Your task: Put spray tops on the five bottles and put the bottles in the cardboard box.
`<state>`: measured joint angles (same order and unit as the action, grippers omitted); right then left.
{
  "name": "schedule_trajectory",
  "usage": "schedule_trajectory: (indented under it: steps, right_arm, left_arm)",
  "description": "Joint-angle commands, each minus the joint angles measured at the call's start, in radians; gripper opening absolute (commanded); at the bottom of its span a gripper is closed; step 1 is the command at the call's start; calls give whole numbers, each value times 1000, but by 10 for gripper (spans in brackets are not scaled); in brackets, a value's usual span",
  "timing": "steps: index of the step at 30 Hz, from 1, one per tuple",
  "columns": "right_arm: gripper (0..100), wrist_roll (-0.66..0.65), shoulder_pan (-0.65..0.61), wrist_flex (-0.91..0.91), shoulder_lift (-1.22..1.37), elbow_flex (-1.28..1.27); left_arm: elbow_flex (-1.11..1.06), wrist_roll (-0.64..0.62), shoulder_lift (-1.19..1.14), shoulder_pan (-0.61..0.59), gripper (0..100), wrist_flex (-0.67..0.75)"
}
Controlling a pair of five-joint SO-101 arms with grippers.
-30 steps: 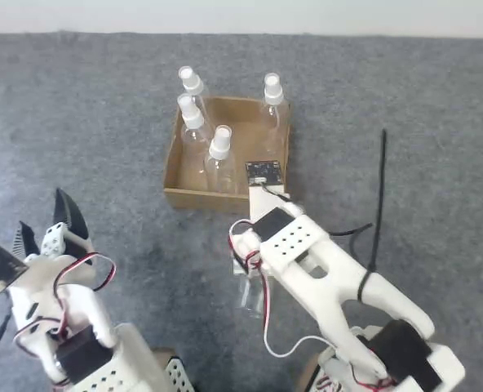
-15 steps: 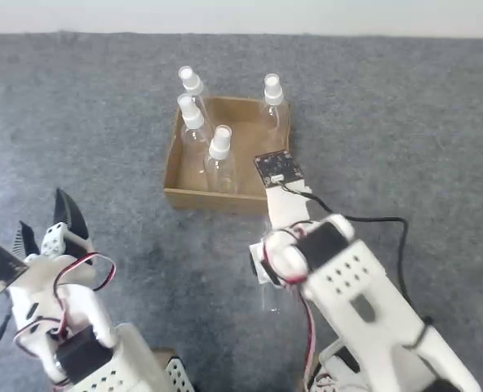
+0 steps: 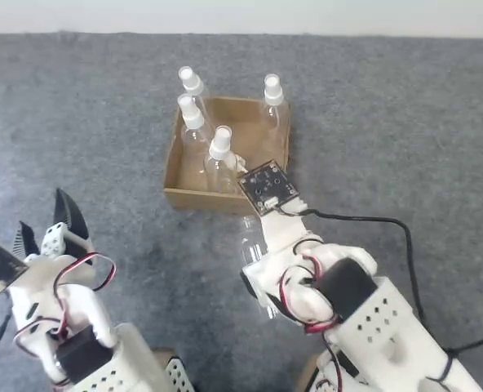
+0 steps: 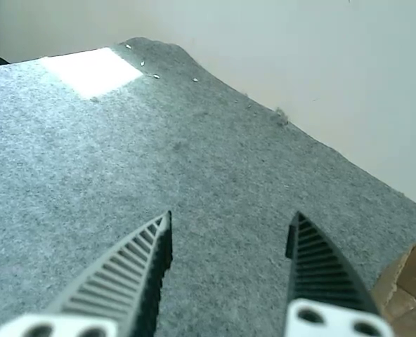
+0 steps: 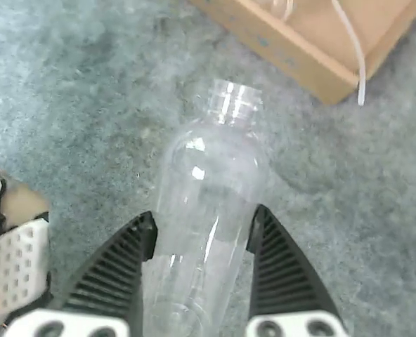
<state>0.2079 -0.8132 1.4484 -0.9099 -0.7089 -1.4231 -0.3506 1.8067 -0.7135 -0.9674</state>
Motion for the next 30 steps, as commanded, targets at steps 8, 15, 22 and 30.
schedule_trajectory:
  steps: [8, 15, 22, 30]
  right_arm:
    - [6, -169, -2, 59, -229, 28]
    - [6, -285, 156, 124, -292, 20]
    - [6, -471, 162, 84, -298, -138]
    - [9, -621, 108, -191, -294, -404]
  left_arm:
    - [8, -11, 17, 3, 246, 29]
    - [8, -11, 17, 2, 246, 29]
    - [8, -11, 17, 2, 246, 29]
    - [8, -11, 17, 0, 246, 29]
